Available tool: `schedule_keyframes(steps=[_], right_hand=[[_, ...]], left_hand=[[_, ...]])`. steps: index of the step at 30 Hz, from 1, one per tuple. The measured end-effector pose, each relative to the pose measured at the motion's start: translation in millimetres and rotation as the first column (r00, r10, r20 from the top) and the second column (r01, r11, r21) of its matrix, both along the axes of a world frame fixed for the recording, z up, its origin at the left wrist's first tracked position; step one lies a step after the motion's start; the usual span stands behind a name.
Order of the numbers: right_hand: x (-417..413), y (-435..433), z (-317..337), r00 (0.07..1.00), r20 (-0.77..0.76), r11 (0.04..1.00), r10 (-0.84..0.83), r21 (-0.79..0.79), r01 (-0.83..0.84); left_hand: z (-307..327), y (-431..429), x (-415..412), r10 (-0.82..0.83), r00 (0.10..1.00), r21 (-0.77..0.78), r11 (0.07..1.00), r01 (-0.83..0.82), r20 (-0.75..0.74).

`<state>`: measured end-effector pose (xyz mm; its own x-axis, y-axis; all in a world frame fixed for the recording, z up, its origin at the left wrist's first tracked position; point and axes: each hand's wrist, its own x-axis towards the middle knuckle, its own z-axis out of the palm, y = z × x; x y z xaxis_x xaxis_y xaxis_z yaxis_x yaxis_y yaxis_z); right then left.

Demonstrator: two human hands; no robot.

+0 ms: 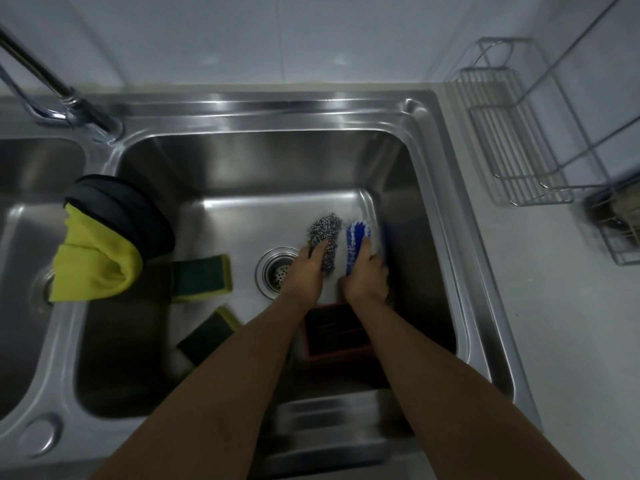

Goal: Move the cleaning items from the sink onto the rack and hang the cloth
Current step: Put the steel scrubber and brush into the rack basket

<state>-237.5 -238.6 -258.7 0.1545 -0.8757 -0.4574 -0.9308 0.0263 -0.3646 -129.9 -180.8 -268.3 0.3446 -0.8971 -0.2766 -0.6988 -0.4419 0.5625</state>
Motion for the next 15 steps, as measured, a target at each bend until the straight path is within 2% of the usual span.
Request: schedule_keyframes(steps=[4,8,15], right_hand=[[-7.1,-8.6,10.9,0.959,0.216,0.982,-0.182,0.096,0.164],[-8.3,-15.1,40.7,0.877,0.352,0.939,-0.326,0.229,0.257],[-20.9,-13.9,111.8,0.690,0.576,0.893,-0.439,0.362,0.266]], left_hand=[[16.2,-1.5,-0.7,0.076,0.994,-0.035,0.996,-0.079,-0.078],[41.4,-1.1,-9.5,0.118,0.983,-0.051,0.991,-0.127,-0.144],[110.9,2.9,-19.7,0.109,0.975,-0.162,0.977,-0.141,-0.193]])
